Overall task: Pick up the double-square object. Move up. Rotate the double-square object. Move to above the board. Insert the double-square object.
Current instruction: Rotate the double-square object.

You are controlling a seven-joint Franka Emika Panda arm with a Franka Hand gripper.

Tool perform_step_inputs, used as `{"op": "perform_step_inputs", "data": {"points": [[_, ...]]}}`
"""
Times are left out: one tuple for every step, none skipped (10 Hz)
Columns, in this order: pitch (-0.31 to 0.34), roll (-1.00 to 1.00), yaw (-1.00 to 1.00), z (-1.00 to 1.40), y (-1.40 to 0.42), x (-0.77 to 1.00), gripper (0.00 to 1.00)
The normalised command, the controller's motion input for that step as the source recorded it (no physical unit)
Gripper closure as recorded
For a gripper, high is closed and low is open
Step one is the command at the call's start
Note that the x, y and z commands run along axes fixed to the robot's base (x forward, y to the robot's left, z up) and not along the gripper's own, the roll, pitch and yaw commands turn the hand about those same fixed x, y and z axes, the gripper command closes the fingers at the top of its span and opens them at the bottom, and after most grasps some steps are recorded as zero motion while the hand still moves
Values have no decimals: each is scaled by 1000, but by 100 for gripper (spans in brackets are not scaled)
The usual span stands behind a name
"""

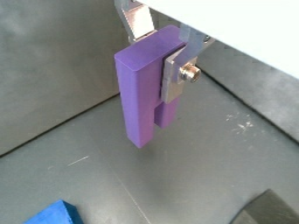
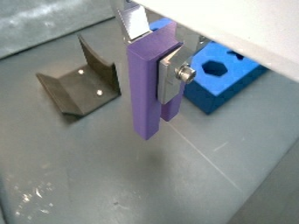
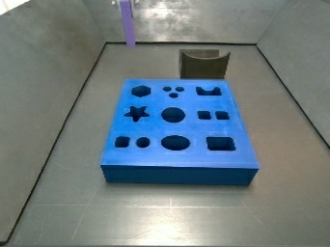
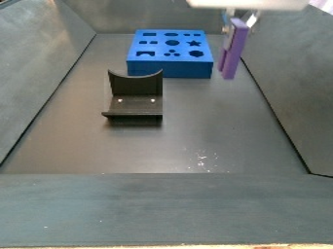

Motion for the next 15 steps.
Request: {"op": "perform_step_inputs", "data": {"points": [[79,-75,28,1000,-51,144,100],[76,-78,28,1000,-51,130,100],[77,-78,22,950,-45,97,100],[74,-79,21,810,-38,68,100],[71,-82,19,622,-31,35,100],[67,-86,17,481,-27,19,100],[67,-90,15,340,-24,13,100],[69,-95,12,201,-22,14,100],[81,-54,-1000,0,0,0,100],[81,-56,-1000,-18,11,8,100],[85,-59,-1000,-10,18,11,100],[102,-73,-1000,0,18,17,100],[116,-84,-1000,3,18,20,100],[138,-101,-1000,7,18,24,100],[166,-126,-915,12,19,29,100]]}}
